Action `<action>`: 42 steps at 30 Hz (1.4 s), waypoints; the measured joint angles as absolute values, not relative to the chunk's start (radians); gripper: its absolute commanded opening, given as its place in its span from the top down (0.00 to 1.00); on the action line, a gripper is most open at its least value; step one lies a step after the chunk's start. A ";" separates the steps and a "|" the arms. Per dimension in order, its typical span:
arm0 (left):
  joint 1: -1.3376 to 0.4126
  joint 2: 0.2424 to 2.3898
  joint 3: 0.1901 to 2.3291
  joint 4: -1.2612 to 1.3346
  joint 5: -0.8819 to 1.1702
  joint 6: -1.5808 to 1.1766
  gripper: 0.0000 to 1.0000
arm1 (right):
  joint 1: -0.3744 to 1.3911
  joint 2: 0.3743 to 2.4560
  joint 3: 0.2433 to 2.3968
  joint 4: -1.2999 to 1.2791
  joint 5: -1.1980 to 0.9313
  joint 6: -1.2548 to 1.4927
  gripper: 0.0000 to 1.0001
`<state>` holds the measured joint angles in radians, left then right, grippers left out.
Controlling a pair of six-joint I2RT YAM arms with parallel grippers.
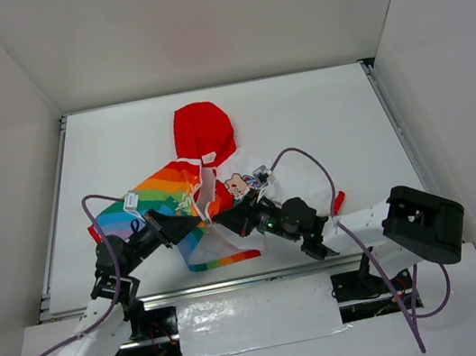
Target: Zip up the jacket
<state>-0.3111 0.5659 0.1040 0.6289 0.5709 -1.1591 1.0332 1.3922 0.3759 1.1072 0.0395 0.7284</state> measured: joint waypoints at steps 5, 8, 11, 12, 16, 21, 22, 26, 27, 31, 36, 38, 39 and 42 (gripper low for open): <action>-0.311 0.566 0.104 0.629 0.571 -1.159 1.00 | 1.032 1.392 0.376 1.107 0.040 0.730 1.00; -0.311 0.566 0.104 0.628 0.572 -1.158 1.00 | 1.028 1.392 0.376 1.107 0.040 0.735 1.00; -0.311 0.570 0.104 0.628 0.574 -1.158 1.00 | 1.023 1.392 0.382 1.106 0.039 0.736 1.00; -0.311 0.574 0.104 0.629 0.575 -1.158 1.00 | 1.023 1.392 0.386 1.106 0.038 0.737 1.00; -0.311 0.580 0.104 0.629 0.578 -1.158 1.00 | 1.023 1.392 0.396 1.106 0.037 0.739 1.00; -0.311 0.581 0.104 0.629 0.577 -1.158 1.00 | 1.021 1.393 0.401 1.103 0.033 0.739 1.00; -0.311 0.581 0.104 0.629 0.577 -1.158 1.00 | 1.021 1.395 0.402 1.102 0.032 0.739 1.00; -0.311 0.581 0.104 0.629 0.577 -1.156 1.00 | 1.018 1.399 0.413 1.087 0.028 0.739 1.00; -0.311 0.581 0.104 0.629 0.577 -1.154 1.00 | 1.017 1.399 0.417 1.080 0.027 0.739 1.00; -0.311 0.579 0.105 0.611 0.579 -1.121 1.00 | 1.010 1.398 0.452 1.015 0.020 0.739 1.00; -0.311 0.565 0.105 0.530 0.582 -1.026 1.00 | 1.004 1.375 0.511 0.834 -0.006 0.739 1.00; -0.311 0.566 0.105 0.506 0.582 -0.995 1.00 | 1.003 1.359 0.540 0.759 -0.022 0.738 1.00; -0.311 0.568 0.105 0.496 0.583 -0.982 1.00 | 1.003 1.351 0.553 0.723 -0.031 0.738 1.00; -0.311 0.586 0.106 0.493 0.593 -0.951 1.00 | 1.003 1.337 0.592 0.627 -0.051 0.738 1.00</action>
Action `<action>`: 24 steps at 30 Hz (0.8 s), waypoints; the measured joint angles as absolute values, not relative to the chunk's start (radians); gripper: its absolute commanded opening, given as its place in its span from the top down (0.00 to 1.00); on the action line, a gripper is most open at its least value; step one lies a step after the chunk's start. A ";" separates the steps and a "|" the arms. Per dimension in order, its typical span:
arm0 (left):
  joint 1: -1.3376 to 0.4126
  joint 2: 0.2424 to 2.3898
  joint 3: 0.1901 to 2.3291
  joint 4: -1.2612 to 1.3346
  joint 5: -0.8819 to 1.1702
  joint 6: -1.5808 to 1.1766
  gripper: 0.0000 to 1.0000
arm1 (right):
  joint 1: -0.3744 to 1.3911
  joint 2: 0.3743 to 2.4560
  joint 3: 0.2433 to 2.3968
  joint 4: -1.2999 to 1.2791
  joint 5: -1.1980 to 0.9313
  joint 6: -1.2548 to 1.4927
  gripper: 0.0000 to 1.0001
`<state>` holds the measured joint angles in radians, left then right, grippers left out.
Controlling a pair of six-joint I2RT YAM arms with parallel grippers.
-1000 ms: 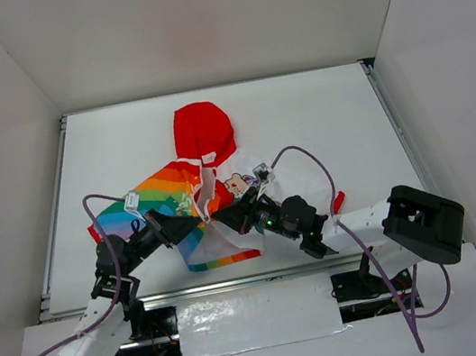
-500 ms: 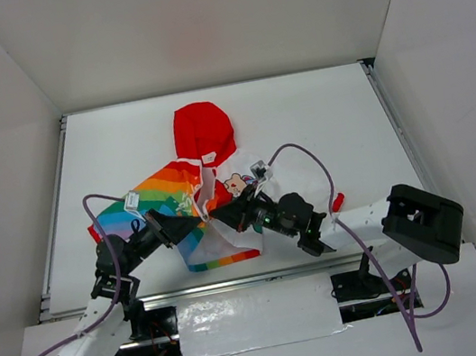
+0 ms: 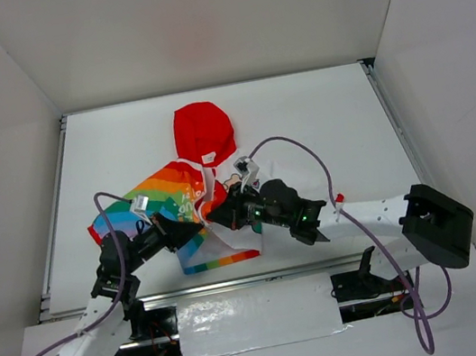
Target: Zip up the jacket
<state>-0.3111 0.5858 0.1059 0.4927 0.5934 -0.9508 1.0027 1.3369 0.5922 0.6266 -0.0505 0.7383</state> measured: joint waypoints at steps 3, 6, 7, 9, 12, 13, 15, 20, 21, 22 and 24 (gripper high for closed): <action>-0.311 0.616 0.107 0.495 0.606 -0.936 1.00 | 1.003 1.335 0.640 0.514 -0.059 0.739 1.00; -0.311 0.646 0.106 0.503 0.619 -0.918 1.00 | 1.003 1.335 0.682 0.410 -0.061 0.740 1.00; -0.311 0.653 0.103 0.513 0.626 -0.917 1.00 | 1.003 1.336 0.691 0.385 -0.061 0.743 1.00; -0.311 0.665 0.087 0.538 0.635 -0.918 1.00 | 1.003 1.347 0.701 0.350 -0.057 0.749 1.00; -0.318 0.678 0.055 0.554 0.643 -0.916 1.00 | 1.003 1.387 0.704 0.305 -0.033 0.772 1.00; -0.322 0.682 0.049 0.555 0.648 -0.915 1.00 | 1.003 1.405 0.704 0.290 -0.023 0.783 1.00; -0.333 0.694 0.045 0.558 0.653 -0.912 1.00 | 1.003 1.444 0.704 0.268 -0.016 0.810 1.00; -0.356 0.761 0.043 0.579 0.637 -0.915 1.00 | 1.008 1.508 0.720 0.260 -0.016 0.860 1.00; -0.363 0.781 0.043 0.590 0.627 -0.916 1.00 | 1.007 1.522 0.728 0.255 -0.015 0.867 1.00; -0.369 0.798 0.043 0.600 0.617 -0.917 1.00 | 1.007 1.533 0.734 0.252 -0.014 0.870 1.00; -0.384 0.842 0.043 0.615 0.596 -0.918 1.00 | 1.005 1.551 0.739 0.245 -0.011 0.875 1.00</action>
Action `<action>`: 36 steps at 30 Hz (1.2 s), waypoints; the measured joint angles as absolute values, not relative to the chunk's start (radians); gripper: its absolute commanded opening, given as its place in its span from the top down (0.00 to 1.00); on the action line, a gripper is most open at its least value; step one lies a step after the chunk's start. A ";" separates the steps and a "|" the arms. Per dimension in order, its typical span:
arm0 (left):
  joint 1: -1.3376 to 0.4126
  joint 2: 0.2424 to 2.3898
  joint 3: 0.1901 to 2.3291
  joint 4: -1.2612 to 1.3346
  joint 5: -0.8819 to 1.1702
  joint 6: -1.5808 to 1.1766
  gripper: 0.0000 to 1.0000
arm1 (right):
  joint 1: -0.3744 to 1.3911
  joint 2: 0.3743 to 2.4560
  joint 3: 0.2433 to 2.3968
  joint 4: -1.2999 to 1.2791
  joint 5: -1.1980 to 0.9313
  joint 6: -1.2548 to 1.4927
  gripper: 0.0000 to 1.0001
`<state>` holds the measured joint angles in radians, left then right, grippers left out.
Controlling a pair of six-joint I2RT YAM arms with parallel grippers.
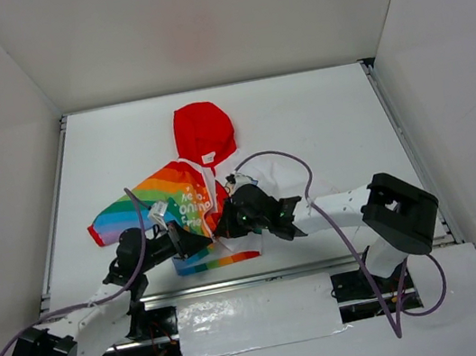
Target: Zip up the jacket
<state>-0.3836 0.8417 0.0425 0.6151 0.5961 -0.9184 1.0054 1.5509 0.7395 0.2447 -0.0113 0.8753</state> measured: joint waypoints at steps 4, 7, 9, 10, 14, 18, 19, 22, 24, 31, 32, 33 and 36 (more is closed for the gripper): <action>-0.398 0.910 0.043 0.648 0.567 -0.923 1.00 | 0.994 1.555 0.739 0.217 -0.003 0.884 1.00; -0.403 0.928 0.043 0.656 0.533 -0.922 1.00 | 0.984 1.555 0.740 0.205 0.003 0.892 1.00; -0.405 0.925 0.043 0.640 0.506 -0.920 1.00 | 0.981 1.555 0.744 0.192 0.009 0.897 1.00; -0.406 0.923 0.043 0.627 0.490 -0.919 1.00 | 0.981 1.555 0.749 0.186 0.012 0.898 1.00; -0.409 0.919 0.043 0.589 0.444 -0.916 1.00 | 0.981 1.580 0.767 0.175 0.012 0.898 1.00; -0.411 0.969 0.043 0.590 0.435 -0.914 1.00 | 0.976 1.604 0.756 0.202 -0.025 0.892 0.97; -0.411 0.985 0.043 0.595 0.435 -0.915 1.00 | 0.974 1.605 0.749 0.213 -0.039 0.889 0.94; -0.412 1.032 0.043 0.616 0.443 -0.915 1.00 | 0.968 1.605 0.739 0.234 -0.075 0.874 0.90; -0.412 1.065 0.043 0.636 0.449 -0.915 1.00 | 0.966 1.605 0.738 0.246 -0.097 0.865 0.87; -0.413 1.119 0.043 0.677 0.474 -0.915 1.00 | 0.963 1.605 0.732 0.279 -0.155 0.843 0.68; -0.414 1.116 0.043 0.677 0.476 -0.915 1.00 | 0.962 1.605 0.732 0.284 -0.162 0.844 0.62; -0.414 1.109 0.043 0.674 0.477 -0.915 1.00 | 0.962 1.605 0.731 0.289 -0.170 0.841 0.60; -0.415 1.065 0.043 0.655 0.479 -0.914 1.00 | 0.961 1.601 0.725 0.304 -0.186 0.836 0.56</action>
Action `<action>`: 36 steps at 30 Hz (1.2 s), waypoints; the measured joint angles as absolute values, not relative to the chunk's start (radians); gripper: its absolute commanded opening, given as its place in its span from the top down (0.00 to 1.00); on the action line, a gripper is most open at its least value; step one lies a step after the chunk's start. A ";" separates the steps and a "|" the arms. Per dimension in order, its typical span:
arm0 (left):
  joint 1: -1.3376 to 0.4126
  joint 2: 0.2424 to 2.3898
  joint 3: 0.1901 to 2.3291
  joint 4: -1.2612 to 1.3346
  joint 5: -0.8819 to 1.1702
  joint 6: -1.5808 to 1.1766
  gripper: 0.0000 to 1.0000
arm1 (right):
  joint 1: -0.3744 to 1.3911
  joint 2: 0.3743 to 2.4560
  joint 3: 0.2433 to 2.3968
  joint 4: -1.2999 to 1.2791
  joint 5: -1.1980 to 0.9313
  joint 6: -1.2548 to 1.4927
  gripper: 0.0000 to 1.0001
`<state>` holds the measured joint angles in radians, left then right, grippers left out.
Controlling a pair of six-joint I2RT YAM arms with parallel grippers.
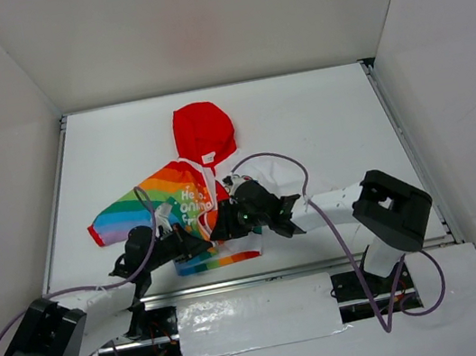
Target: Zip up the jacket
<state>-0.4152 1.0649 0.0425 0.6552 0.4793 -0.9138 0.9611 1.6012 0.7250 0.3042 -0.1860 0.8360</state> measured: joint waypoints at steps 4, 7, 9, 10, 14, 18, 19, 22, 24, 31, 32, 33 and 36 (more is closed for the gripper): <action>-0.416 0.978 0.043 0.609 0.481 -0.910 1.00 | 0.959 1.579 0.691 0.344 -0.207 0.838 0.44; -0.416 0.930 0.043 0.590 0.480 -0.896 1.00 | 0.960 1.546 0.659 0.354 -0.214 0.839 0.31; -0.416 0.922 0.043 0.584 0.480 -0.892 1.00 | 0.960 1.523 0.642 0.353 -0.210 0.839 0.30; -0.416 0.922 0.043 0.582 0.480 -0.892 1.00 | 0.960 1.512 0.633 0.355 -0.205 0.840 0.30; -0.417 0.944 0.043 0.584 0.485 -0.893 1.00 | 0.960 1.487 0.596 0.363 -0.196 0.844 0.33; -0.417 0.967 0.043 0.596 0.494 -0.894 1.00 | 0.963 1.477 0.540 0.386 -0.203 0.861 0.37; -0.417 0.968 0.043 0.599 0.496 -0.894 1.00 | 0.966 1.477 0.529 0.396 -0.207 0.866 0.38; -0.418 0.967 0.043 0.607 0.503 -0.894 1.00 | 0.973 1.477 0.491 0.455 -0.232 0.871 0.39; -0.418 0.967 0.043 0.607 0.509 -0.894 1.00 | 0.975 1.478 0.469 0.500 -0.251 0.874 0.40; -0.418 0.941 0.043 0.606 0.524 -0.894 1.00 | 0.977 1.523 0.458 0.650 -0.293 0.875 0.40; -0.418 0.937 0.043 0.606 0.526 -0.894 1.00 | 0.978 1.533 0.459 0.663 -0.294 0.875 0.40; -0.418 0.933 0.043 0.606 0.528 -0.894 1.00 | 0.978 1.545 0.461 0.672 -0.296 0.876 0.40; -0.418 0.930 0.043 0.604 0.530 -0.894 1.00 | 0.978 1.575 0.466 0.687 -0.297 0.876 0.40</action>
